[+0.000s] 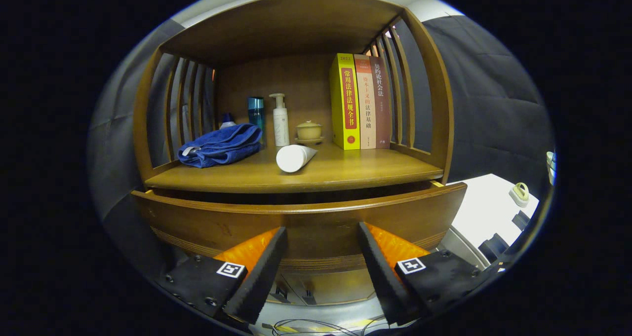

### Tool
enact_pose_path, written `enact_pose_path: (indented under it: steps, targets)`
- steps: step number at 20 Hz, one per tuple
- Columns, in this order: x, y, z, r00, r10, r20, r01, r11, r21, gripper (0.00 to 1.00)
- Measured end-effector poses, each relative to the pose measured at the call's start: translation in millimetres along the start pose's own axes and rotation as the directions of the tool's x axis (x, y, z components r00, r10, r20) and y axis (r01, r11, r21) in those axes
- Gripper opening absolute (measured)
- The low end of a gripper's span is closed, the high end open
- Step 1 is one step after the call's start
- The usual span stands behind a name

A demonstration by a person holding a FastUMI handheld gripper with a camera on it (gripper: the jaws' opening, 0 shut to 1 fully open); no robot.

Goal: Pull open the drawer, take out the items inside it, and place them on the countertop above the cabinet.

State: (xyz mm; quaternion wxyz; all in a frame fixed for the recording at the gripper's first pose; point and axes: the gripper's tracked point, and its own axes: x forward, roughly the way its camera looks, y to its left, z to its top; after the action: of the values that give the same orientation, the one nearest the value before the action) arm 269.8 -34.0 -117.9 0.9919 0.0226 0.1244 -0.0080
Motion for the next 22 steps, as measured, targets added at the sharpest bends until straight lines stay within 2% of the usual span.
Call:
enact_pose_path:
  steps: [6,11,14,18,22]
  targets:
    - [32.2,2.0,5.3,1.000,0.001,0.007,-0.001,1.000,-0.018,0.97]
    - [22.6,-2.1,11.6,1.000,-0.009,-0.020,0.009,1.000,-0.009,0.97]
    - [11.5,-13.3,53.9,0.998,-0.043,0.042,0.045,0.999,-0.030,0.97]
    - [-16.0,-19.8,131.4,0.991,-0.027,0.127,0.029,0.999,-0.013,0.97]
    - [-54.1,-31.4,209.8,0.977,-0.043,0.209,0.055,0.997,-0.049,0.97]
